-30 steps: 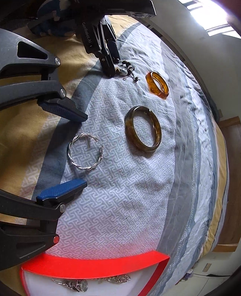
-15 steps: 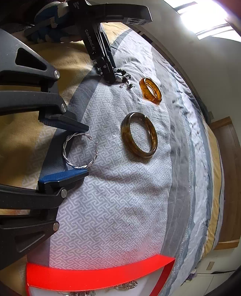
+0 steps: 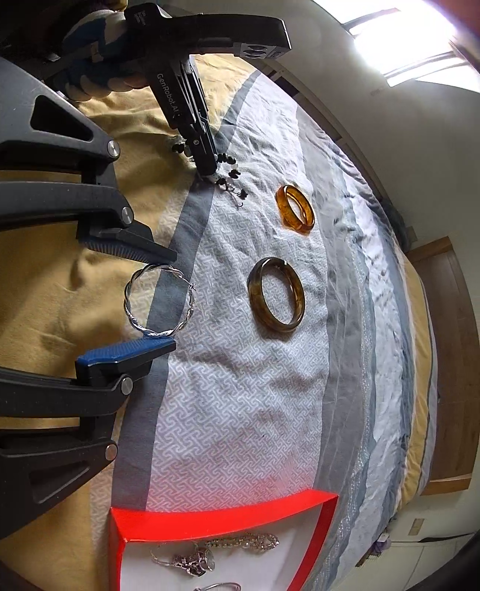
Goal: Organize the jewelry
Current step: 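Grasp the dark beaded bracelet with the left tool while the right tool grasps the twisted silver hoop, then carry the bracelet and hoop into the red box while both tools open to drop them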
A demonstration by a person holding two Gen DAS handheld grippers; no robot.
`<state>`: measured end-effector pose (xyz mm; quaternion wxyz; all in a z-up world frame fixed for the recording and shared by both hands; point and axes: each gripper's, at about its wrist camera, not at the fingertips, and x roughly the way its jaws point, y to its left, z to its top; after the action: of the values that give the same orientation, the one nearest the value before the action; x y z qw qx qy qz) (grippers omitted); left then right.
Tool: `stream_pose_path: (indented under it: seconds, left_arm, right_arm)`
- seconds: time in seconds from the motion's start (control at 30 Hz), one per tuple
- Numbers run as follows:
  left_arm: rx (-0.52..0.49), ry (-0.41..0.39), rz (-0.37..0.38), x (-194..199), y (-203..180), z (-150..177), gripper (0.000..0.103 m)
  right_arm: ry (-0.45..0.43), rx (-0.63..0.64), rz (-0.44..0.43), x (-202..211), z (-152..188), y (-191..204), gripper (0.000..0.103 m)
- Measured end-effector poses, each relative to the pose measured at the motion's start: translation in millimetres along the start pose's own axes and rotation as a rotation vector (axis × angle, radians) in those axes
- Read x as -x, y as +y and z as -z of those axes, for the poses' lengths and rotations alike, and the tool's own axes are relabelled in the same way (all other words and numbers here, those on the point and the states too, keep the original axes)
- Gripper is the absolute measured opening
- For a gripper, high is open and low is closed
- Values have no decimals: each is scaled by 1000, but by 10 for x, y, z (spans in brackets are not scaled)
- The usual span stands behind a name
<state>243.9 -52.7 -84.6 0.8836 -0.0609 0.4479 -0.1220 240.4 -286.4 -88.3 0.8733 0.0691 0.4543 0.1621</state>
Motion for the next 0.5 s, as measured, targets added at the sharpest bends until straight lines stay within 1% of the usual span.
stream_pose_path:
  seconds: [0.3, 0.5]
  left_arm:
    - [-13, -35, 52, 461, -230, 45, 13]
    - [-34, -64, 83, 751, -442, 45, 13]
  right_arm:
    - [-55, 3, 20, 504, 31, 119, 40]
    - [-98, -6, 44, 906, 105, 84, 40]
